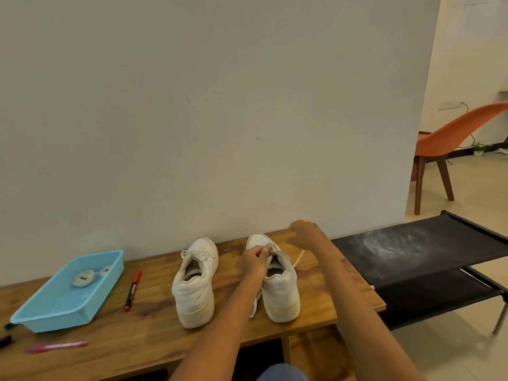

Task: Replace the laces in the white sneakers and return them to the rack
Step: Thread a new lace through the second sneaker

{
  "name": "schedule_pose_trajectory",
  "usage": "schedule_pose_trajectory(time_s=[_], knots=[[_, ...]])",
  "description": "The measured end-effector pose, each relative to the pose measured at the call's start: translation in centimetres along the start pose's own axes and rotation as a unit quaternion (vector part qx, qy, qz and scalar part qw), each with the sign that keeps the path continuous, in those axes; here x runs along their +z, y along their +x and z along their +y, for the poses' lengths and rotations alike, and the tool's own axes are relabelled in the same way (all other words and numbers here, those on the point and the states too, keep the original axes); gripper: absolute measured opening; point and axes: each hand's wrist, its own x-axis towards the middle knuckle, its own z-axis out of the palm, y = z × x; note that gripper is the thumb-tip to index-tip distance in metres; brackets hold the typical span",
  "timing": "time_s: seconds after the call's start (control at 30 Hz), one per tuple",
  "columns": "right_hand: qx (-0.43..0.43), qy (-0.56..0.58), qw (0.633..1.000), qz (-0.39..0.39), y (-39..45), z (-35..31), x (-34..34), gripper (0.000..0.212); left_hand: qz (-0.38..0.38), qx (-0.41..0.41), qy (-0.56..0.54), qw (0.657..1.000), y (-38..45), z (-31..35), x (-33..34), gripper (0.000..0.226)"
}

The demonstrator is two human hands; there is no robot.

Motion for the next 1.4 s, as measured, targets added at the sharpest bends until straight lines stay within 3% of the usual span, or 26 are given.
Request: schedule_pose_trajectory(time_s=[0.07,0.1,0.17,0.23,0.27,0.33,0.47,0.57,0.7,0.9,0.97,1.03,1.1,1.17,1.23,1.4], knots=[[-0.056,0.066,0.995,-0.055,-0.3,-2.7,0.3,0.025,-0.001,-0.003,-0.005,1.0,-0.2,0.0,-0.1,0.027],[-0.067,0.04,0.996,-0.053,-0.4,-3.7,0.5,0.024,0.0,0.001,-0.007,1.0,-0.4,0.1,0.0,0.028],[-0.058,-0.043,0.997,-0.009,-0.7,-4.6,1.0,0.021,0.006,0.008,-0.004,1.0,-0.7,0.5,-0.1,0.028],[-0.032,-0.077,0.996,0.026,-0.8,-4.6,1.1,0.034,0.013,0.02,0.024,0.999,-0.8,1.3,-0.4,0.025],[-0.027,-0.081,0.996,0.037,-0.7,-4.5,1.0,0.031,0.021,0.037,0.051,0.998,-0.7,1.5,-0.6,0.023],[-0.018,-0.075,0.996,0.053,-0.1,-3.9,-0.1,0.003,0.035,0.091,0.089,0.991,-0.5,2.1,-1.3,0.021],[-0.036,-0.044,0.996,0.063,0.9,-2.9,-1.0,0.015,0.024,0.148,0.13,0.98,-0.3,2.6,-2.1,0.02],[-0.058,-0.051,0.996,0.035,0.9,-2.4,0.0,0.012,0.029,0.165,0.135,0.976,-0.3,2.9,-2.2,0.018],[-0.096,0.026,0.995,0.023,1.1,-0.2,-0.2,0.019,0.036,0.196,0.12,0.973,0.1,2.6,-2.8,0.012],[-0.07,0.051,0.992,-0.095,-0.4,4.2,3.7,0.025,0.002,0.114,0.218,0.969,-0.5,-1.2,-3.8,0.025],[-0.063,0.066,0.987,-0.131,-0.4,4.0,2.2,0.025,-0.039,0.104,0.258,0.96,0.6,-0.4,-4.1,0.034],[-0.064,0.16,0.971,-0.168,-0.6,3.9,-0.2,0.026,-0.088,0.087,0.293,0.948,1.4,0.9,-5.0,0.035],[-0.068,0.296,0.934,-0.188,-1.2,3.5,-1.6,0.024,-0.119,0.046,0.206,0.97,1.9,1.8,-5.5,0.032],[-0.087,0.4,0.897,-0.167,-1.7,2.6,-1.3,0.022,-0.106,-0.022,0.019,0.994,2.0,2.0,-5.2,0.032],[-0.089,0.499,0.854,-0.123,-1.7,1.7,-0.2,0.019,-0.086,-0.073,-0.124,0.986,1.5,2.1,-4.2,0.031],[-0.046,0.651,0.756,-0.048,-0.9,0.9,2.1,0.017,-0.088,-0.103,-0.268,0.954,0.9,2.1,-2.0,0.018]])
